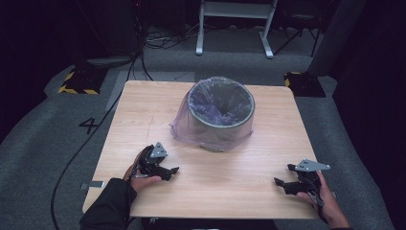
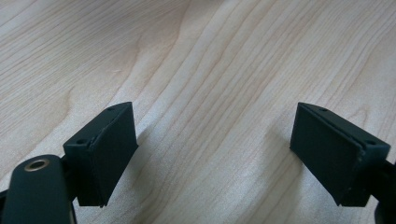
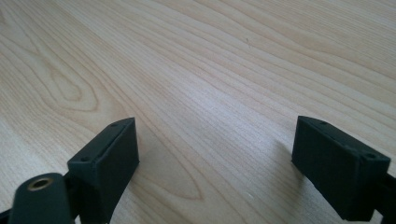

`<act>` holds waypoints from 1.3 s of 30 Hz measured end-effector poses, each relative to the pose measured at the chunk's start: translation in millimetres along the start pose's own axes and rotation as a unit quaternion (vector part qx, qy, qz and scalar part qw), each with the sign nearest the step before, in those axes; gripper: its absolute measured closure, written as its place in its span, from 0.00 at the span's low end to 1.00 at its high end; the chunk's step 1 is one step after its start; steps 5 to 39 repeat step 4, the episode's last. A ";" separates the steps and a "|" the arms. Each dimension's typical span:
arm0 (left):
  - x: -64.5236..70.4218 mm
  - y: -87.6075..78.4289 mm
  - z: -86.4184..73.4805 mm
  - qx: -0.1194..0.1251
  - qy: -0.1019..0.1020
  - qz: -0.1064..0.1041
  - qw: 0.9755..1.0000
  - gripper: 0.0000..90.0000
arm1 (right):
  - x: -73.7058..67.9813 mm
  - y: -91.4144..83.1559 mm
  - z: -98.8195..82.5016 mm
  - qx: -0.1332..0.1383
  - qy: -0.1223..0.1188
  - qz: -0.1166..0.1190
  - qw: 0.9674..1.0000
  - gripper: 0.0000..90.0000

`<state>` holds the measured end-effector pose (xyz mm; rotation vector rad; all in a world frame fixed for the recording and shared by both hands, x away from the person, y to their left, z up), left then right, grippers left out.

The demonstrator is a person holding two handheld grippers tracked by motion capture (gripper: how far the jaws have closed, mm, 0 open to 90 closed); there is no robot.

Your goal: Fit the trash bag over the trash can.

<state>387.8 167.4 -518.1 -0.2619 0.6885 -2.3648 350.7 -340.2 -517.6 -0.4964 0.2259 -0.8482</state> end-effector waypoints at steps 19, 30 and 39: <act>0.0 0.1 0.0 0.000 0.000 -0.001 1.000 0.16 | 0.0 0.0 0.0 0.000 0.000 0.000 1.000 0.16; 0.0 0.1 0.0 0.000 0.000 -0.001 1.000 0.16 | 0.0 0.0 0.0 0.000 0.000 0.000 1.000 0.16; 0.0 0.1 0.0 0.000 0.000 -0.001 1.000 0.16 | 0.0 0.0 0.0 0.000 0.000 0.000 1.000 0.16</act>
Point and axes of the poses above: each handheld gripper's, and its own axes: y roughly forward along the jaws, z roughly out of its top, x roughly to its right, the point moved 2 cm from there along y, roughly forward along the jaws, and after that the axes turned 12 degrees about x, right-handed, at the moved point
